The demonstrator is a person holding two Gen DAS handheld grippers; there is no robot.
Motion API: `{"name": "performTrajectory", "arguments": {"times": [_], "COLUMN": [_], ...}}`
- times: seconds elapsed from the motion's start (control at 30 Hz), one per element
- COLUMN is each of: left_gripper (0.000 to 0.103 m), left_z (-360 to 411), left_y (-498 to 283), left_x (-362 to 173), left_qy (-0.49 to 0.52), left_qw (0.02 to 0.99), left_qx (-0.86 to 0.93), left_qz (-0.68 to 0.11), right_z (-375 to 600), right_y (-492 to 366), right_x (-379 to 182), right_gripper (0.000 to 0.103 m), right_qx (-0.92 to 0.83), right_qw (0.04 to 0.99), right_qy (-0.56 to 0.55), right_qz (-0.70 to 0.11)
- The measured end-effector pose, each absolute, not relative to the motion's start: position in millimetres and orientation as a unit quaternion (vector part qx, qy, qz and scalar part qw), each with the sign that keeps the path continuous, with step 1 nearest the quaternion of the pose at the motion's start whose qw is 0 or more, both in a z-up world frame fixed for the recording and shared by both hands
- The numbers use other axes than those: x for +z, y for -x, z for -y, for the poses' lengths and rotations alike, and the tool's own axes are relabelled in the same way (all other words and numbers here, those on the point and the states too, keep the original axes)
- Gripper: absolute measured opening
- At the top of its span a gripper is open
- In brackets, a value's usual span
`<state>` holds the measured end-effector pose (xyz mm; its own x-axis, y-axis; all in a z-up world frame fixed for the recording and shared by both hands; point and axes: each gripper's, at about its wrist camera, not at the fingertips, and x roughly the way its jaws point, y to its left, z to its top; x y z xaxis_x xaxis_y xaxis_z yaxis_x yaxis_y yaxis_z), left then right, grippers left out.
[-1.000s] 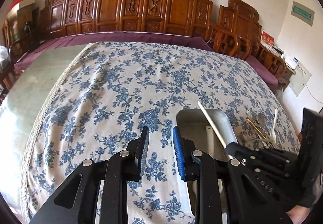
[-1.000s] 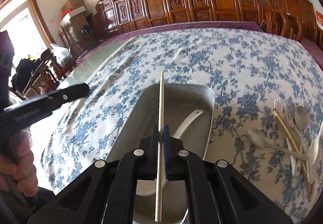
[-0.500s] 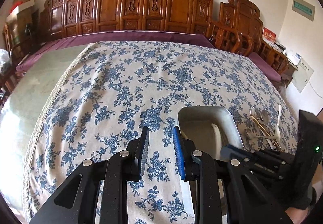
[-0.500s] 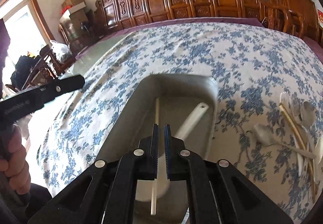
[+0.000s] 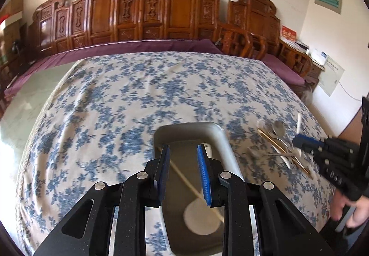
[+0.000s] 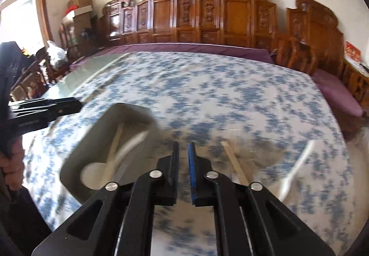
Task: Organize utensils
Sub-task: 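Withdraw both grippers from the tray back toward the utensil pile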
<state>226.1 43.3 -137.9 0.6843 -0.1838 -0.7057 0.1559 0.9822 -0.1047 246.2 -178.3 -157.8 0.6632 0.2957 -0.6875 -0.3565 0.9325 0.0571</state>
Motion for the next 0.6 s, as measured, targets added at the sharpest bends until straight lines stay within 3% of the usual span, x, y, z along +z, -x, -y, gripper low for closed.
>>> {"name": "performTrajectory", "arguments": {"times": [0.33, 0.6], "left_gripper": [0.027, 0.027], "left_z": [-7, 2], "left_y": [-225, -226], "left_x": [-146, -153], "left_qy": [0.005, -0.003], "left_qw": [0.913, 0.91], "left_qx": [-0.123, -0.127], "left_qz": [-0.388, -0.395], "right_z": [212, 191], "right_y": [-269, -290], "right_x": [-195, -233], "right_gripper": [0.038, 0.039], "right_qx": [0.17, 0.216], "right_qw": [0.902, 0.871], "right_qy": [0.055, 0.078], "right_qz": [-0.392, -0.434]}}
